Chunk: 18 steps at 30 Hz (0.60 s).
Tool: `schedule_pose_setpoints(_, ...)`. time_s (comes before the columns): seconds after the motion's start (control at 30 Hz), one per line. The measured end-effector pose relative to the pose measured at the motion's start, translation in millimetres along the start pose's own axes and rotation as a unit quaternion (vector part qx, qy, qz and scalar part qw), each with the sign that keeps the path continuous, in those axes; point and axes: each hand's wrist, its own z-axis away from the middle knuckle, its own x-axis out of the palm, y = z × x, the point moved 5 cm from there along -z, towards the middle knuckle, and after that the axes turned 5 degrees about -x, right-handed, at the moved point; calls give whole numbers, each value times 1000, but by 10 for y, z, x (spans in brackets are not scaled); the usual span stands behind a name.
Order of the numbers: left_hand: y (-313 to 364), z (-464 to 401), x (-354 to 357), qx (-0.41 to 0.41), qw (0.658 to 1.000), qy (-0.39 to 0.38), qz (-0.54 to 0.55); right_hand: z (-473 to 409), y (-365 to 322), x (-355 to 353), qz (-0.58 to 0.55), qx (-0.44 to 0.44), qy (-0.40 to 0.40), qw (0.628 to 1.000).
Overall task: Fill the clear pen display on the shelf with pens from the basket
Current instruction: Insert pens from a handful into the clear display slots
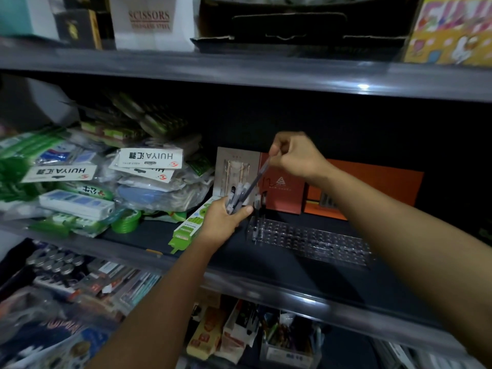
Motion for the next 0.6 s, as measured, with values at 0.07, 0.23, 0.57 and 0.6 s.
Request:
schedule_pose_setpoints(0.07, -45, -7, -39, -11, 1000, 4, -1, -38, 42, -103, 3, 0, 32, 999)
schedule_pose_setpoints(0.23, -152, -47, -84, -26, 999, 16, -26, -87, 130, -260, 29, 19, 53, 998)
schedule_pose_setpoints(0.57, -229, -182, 49, -37, 999, 7, 2, 25, 297, -38, 149, -42, -29, 987)
schedule_pose_setpoints(0.6, -232, -191, 61, -37, 999, 5, 6, 25, 310, 1, 151, -47, -33, 987)
